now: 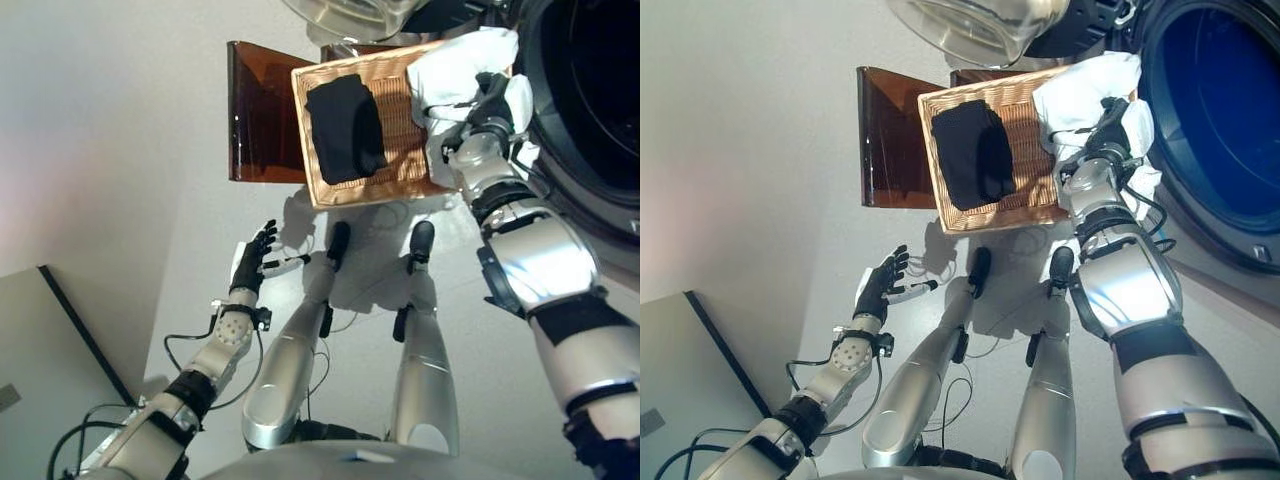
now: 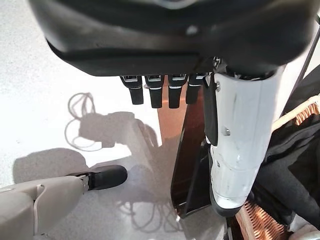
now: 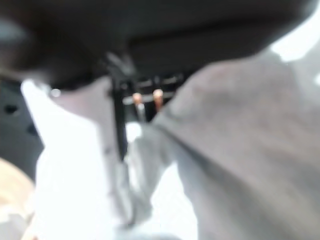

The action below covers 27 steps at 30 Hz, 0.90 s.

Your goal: Pick up the clothes and place them into the washing machine

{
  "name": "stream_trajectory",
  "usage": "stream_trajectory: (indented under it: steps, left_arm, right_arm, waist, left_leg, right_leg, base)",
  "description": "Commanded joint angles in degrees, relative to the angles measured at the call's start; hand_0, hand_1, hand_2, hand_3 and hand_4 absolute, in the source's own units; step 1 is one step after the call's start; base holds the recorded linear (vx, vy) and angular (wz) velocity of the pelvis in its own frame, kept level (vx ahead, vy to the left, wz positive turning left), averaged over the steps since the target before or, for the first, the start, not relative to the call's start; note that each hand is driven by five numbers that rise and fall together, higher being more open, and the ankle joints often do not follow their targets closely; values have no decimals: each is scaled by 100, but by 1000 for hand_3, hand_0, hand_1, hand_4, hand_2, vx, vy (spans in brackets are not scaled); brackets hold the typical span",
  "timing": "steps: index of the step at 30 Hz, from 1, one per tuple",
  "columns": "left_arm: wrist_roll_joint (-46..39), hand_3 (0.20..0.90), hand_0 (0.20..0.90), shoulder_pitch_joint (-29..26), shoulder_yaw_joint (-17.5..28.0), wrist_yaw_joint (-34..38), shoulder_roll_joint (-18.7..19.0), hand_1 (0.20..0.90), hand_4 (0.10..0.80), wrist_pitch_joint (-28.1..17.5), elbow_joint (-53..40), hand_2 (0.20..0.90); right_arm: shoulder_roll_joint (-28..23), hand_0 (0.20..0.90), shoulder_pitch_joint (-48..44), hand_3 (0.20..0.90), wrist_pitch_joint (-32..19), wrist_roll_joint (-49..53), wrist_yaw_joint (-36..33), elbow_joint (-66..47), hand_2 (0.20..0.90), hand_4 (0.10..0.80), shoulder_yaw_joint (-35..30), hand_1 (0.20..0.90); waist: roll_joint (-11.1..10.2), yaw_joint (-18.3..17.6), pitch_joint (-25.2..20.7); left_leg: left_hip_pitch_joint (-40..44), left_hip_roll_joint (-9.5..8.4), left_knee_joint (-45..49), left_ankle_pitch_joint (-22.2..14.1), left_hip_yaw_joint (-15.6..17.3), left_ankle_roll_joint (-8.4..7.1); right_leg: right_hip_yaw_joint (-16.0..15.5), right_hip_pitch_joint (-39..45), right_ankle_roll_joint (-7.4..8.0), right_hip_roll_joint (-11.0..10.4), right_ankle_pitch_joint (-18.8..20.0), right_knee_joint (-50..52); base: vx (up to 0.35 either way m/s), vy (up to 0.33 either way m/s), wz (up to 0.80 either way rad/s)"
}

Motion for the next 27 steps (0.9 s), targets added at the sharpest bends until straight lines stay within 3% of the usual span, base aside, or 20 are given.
stream_trajectory:
  steps: [1, 21, 27]
  left_arm:
    - [0, 900, 900, 284, 68, 63, 369, 900, 800, -197, -513, 900]
    - [3, 900, 900, 385, 103, 112, 421, 900, 800, -240, -516, 900]
    - [40, 900, 900, 418, 111, 82, 334, 900, 800, -212, -245, 900]
  right_arm:
    - [-156, 200, -901, 200, -197, -154, -116, -107, 200, 300, 406, 200]
    - [-181, 200, -689, 200, -142, -470, -420, -221, 200, 300, 327, 200]
    - [-168, 200, -353, 200, -527, 81, -440, -672, 200, 300, 17, 200]
  waist:
    - [352, 56, 28]
    - [355, -35, 28]
    - [290, -132, 28]
  left_leg:
    - [-22, -150, -62, -241, 138, -252]
    - [-26, -160, -58, -223, 212, -218]
    - [187, -137, -45, -259, 277, -198]
  right_leg:
    - [-108, -81, 172, -291, -737, 690]
    - [-19, -134, 161, -248, -717, 728]
    - [14, 47, 135, -203, -733, 730]
  base:
    - [0, 0, 0]
    - [-11, 3, -3]
    - [4, -8, -7]
